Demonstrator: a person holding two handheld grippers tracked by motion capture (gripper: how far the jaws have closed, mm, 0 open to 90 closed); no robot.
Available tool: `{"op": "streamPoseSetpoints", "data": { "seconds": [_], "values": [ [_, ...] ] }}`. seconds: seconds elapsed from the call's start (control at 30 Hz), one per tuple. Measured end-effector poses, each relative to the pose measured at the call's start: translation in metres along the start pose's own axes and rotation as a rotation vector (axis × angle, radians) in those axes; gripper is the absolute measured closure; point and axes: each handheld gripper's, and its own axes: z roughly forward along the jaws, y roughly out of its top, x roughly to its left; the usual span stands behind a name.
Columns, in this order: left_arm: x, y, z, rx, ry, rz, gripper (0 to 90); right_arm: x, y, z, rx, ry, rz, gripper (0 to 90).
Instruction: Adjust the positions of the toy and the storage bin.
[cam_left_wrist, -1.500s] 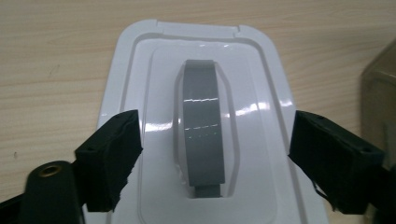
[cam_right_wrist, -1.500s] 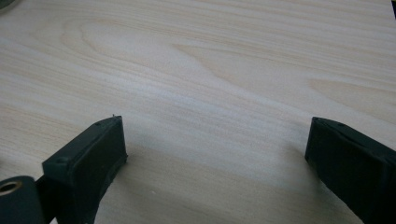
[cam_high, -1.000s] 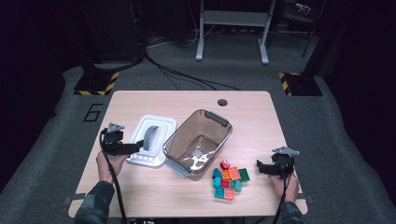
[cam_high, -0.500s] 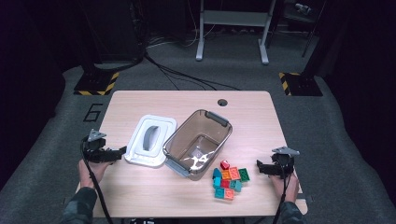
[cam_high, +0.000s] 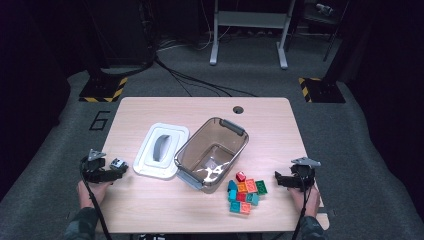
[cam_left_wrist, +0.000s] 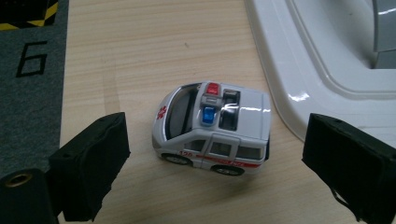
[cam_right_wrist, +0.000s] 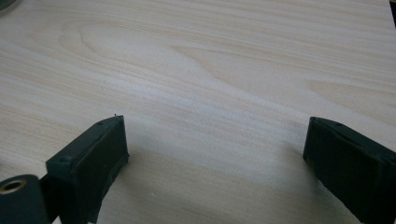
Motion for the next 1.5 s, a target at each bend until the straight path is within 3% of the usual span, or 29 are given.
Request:
{"op": "streamPoseSetpoints", "data": {
  "seconds": [0.1, 0.2, 0.4, 0.6, 0.73, 0.77, 0.97, 1.13, 1.5],
  "values": [
    [-0.001, -0.001, 0.003, 0.016, 0.012, 0.046, 12.0, 0.0, 0.0, 0.0, 0.002, 0.0, 0.002, 5.8],
    [-0.001, -0.001, 0.006, 0.011, 0.002, 0.037, 14.5, 0.0, 0.0, 0.0, 0.002, 0.0, 0.002, 5.8],
    [-0.004, -0.002, 0.012, 0.04, -0.001, 0.066, 18.3, 0.0, 0.0, 0.0, 0.002, 0.001, 0.001, 5.9],
    [-0.001, -0.006, 0.014, -0.006, 0.003, 0.067, 24.1, 0.0, 0.0, 0.0, 0.001, 0.001, 0.001, 5.9],
    [-0.001, -0.007, 0.013, 0.004, 0.001, 0.092, 24.4, 0.0, 0.0, 0.0, 0.002, 0.0, 0.002, 6.0],
    [-0.001, -0.008, 0.014, -0.013, 0.003, 0.088, 24.6, 0.0, 0.0, 0.0, 0.002, 0.001, 0.002, 6.0],
    [-0.001, -0.009, 0.012, -0.011, 0.0, 0.095, 25.9, 0.0, 0.0, 0.0, 0.0, 0.001, -0.003, 6.0],
    [-0.001, -0.009, 0.011, -0.023, 0.013, 0.075, 26.4, 0.0, 0.0, 0.0, -0.001, 0.001, -0.003, 6.0],
    [-0.002, -0.006, 0.001, -0.028, 0.008, 0.088, 26.6, 0.0, 0.0, 0.0, -0.001, 0.001, -0.002, 6.1]
  ]
}}
